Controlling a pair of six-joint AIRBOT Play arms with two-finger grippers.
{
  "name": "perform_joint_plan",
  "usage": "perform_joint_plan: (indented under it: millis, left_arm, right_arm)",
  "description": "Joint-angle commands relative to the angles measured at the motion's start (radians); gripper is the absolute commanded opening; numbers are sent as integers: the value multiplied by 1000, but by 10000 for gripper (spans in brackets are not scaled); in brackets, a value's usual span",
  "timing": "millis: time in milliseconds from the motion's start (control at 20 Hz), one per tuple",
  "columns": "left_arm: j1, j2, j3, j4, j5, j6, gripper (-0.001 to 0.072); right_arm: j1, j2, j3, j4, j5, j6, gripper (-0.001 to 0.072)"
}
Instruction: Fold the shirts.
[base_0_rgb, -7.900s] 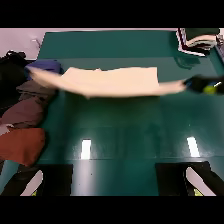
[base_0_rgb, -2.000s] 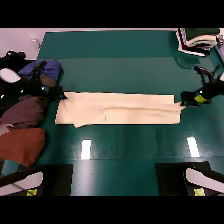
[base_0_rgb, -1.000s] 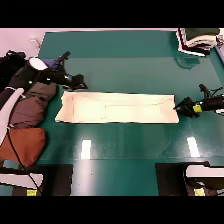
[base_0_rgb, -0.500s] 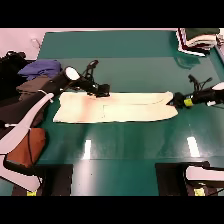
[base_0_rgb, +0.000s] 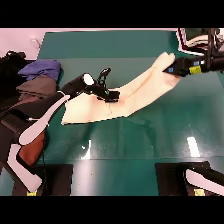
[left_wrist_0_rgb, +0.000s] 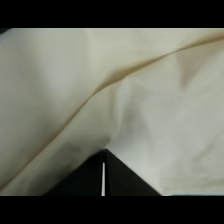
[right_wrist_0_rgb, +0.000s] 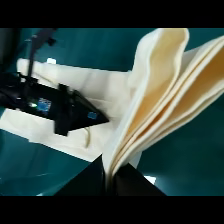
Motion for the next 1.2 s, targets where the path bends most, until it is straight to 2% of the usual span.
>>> perform_joint_plan:
  millis: [0,100,300,500,650,700,750,800,850,1000,1150]
  left_arm:
    - [-5,-21,17,1,8,-2,20]
    - [0,-20,53,6,-17,0,19]
    - [68,-2,216,107,-174,-3,20]
    - [244,130,335,260,-259,-31,20]
    - [412,273,393,303,-295,-27,20]
    - [459,319,394,304,-294,-28,20]
    - [500,360,394,308,-296,-27,20]
    - [531,393,394,309,-303,-27,20]
    - [557,420,394,310,-313,-27,20]
    - [586,461,394,311,-337,-20,20]
    - [572,464,394,306,-367,-19,20]
  right_arm:
    - [129,0,130,0,-6,76,13]
    - [196,-37,188,0,-4,99,13]
    - [356,-144,301,1,-52,126,14]
    - [555,-279,368,27,-204,136,14]
    - [713,-418,402,117,-398,122,15]
    - [760,-475,426,145,-457,96,47]
    - [805,-541,468,180,-493,65,229]
    - [838,-602,518,196,-497,56,359]
    - [855,-643,561,189,-479,53,374]
    - [822,-655,591,45,-362,72,373]
    - [713,-549,425,-93,-272,114,373]
